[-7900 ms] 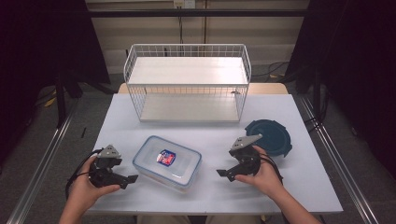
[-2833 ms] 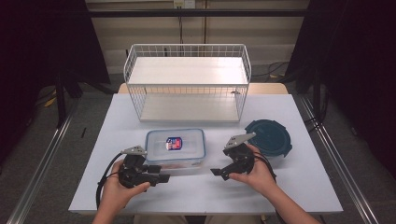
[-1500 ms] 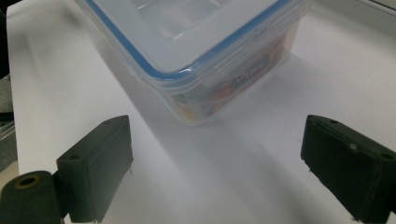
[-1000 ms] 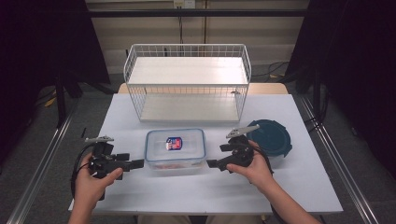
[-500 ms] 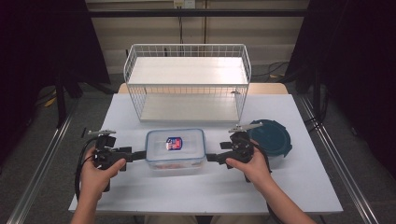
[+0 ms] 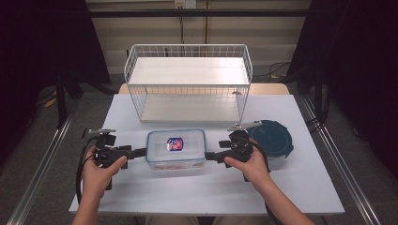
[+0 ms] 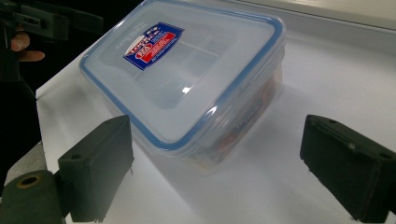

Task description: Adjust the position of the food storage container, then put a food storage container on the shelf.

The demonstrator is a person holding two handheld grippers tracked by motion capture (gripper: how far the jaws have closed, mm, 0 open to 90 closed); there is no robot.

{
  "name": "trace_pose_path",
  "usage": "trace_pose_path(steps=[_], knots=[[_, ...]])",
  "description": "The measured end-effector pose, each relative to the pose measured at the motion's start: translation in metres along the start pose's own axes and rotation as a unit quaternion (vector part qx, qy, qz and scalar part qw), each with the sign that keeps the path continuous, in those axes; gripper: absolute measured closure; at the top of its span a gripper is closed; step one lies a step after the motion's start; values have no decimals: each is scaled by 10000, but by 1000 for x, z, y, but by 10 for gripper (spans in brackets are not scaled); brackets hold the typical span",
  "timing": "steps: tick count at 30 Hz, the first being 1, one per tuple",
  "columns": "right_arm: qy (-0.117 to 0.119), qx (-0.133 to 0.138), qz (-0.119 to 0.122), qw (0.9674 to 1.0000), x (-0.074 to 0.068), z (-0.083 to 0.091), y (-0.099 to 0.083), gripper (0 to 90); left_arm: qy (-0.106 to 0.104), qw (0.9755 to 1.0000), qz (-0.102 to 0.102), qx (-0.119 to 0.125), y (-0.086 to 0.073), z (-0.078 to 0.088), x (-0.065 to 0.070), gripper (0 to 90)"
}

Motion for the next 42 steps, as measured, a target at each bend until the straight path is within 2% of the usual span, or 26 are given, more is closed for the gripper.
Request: trace_pose_path(steps=[4, 7, 8, 9, 13, 15, 16, 18, 21, 24, 27, 30, 31, 33, 36, 38, 39, 42], knots=[[-21, 4, -31, 10000, 0, 0, -2, 91, -1, 10000, 54, 36, 0, 0, 0, 112], [-181, -53, 90, 9998, 0, -2, -2, 91, 23, 10000, 13, -45, -1, -1, -1, 107], [-125, -15, 54, 9999, 1, -4, -1, 91, 32, 10000, 59, -41, -1, -2, 0, 106], [-37, 21, -4, 10000, 1, -6, -1, 91, 61, 9999, 10, -91, -1, -1, -1, 103], [8, 98, -90, 9999, 1, -12, 2, 97, 82, 9999, 5, -99, -2, -3, 0, 103], [30, 120, -96, 9999, 0, -14, 3, 105, 28, 10000, 11, -94, -2, -4, 0, 105], [56, 159, -124, 9998, 0, -15, 3, 111, -16, 10000, 76, -57, -1, -4, 0, 107], [135, 231, -192, 9995, 0, -15, 5, 128, -45, 9999, 110, 30, 0, -4, -1, 120], [117, 302, -345, 9989, 0, -16, 7, 153, -142, 9996, 223, 72, 1, -5, -2, 132], [170, 380, -583, 9974, 1, -20, 7, 164, -148, 9992, 363, 91, 1, -8, -3, 148], [85, 392, -775, 9962, 3, -23, 6, 165, -96, 9987, 490, 97, 2, -12, -5, 157], [91, 414, -894, 9951, 5, -27, 4, 175, -57, 9990, 446, 68, 1, -17, -5, 163], [107, 444, -921, 9947, 5, -27, 3, 175, -68, 9986, 510, 134, 1, -20, -4, 164], [64, 485, -942, 9944, 6, -28, 3, 180, -52, 9986, 488, 170, 0, -23, -4, 181], [73, 488, -1009, 9937, 6, -28, 2, 190, -49, 9982, 569, 205, 0, -25, -4, 220], [69, 527, -1099, 9925, 8, -30, 0, 266, 53, 9982, 560, 203, 0, -27, -5, 234], [82, 507, -1182, 9917, 8, -30, -1, 289, 23, 9982, 565, 196, 0, -27, -6, 234], [18, 553, -1236, 9908, 7, -32, -4, 289, 115, 9983, 539, 213, -1, -26, -7, 247]])
Point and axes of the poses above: each handheld gripper's, and its own axes: z roughly backward along the jaws, y roughly out of its top, x roughly to its right, the point moved 1 cm from there along -z, roughly forward along the jaws, and after that the axes turned 8 degrees about z, right-handed, at the moved point
